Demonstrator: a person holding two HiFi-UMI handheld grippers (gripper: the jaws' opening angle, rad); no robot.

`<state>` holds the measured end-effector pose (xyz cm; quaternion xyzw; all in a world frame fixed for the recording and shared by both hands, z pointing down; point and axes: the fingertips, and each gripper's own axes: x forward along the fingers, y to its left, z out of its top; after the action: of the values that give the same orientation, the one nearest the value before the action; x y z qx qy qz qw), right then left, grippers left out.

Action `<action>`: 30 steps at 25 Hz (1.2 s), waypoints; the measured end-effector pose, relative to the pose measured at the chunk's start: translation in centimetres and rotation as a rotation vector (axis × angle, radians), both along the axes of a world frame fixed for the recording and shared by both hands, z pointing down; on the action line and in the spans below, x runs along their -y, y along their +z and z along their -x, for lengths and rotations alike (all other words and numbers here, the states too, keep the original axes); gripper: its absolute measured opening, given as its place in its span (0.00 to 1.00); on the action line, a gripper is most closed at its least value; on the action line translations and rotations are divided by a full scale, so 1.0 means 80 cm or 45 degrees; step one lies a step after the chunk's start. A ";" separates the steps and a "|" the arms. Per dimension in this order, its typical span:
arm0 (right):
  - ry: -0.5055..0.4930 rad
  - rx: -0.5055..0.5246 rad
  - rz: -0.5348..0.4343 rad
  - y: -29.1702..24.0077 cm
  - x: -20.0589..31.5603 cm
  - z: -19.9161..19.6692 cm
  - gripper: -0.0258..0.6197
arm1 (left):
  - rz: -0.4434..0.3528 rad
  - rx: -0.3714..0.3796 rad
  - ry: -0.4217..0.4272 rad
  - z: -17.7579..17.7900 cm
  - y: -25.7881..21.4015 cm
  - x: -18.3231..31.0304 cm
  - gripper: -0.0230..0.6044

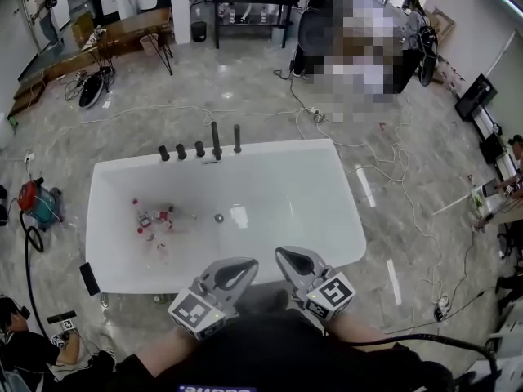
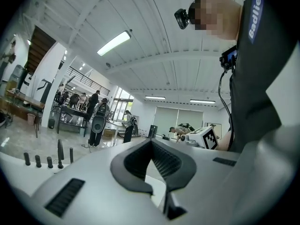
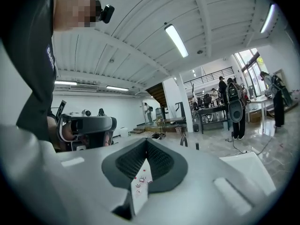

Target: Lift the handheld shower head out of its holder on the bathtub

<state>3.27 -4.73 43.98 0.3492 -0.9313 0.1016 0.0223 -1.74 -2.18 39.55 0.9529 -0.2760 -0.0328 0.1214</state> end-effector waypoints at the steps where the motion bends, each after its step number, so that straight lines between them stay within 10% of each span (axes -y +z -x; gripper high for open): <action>1: -0.009 0.000 0.003 -0.001 0.008 0.000 0.04 | 0.004 0.002 -0.008 -0.001 0.000 0.007 0.04; 30: -0.318 -0.090 -0.009 0.010 0.159 -0.006 0.14 | 0.048 0.039 -0.282 -0.029 0.004 0.070 0.04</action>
<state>3.73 -17.48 44.78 0.2339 -0.9665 0.0823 0.0664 0.58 -7.79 39.83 0.9145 -0.3820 -0.0262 0.1306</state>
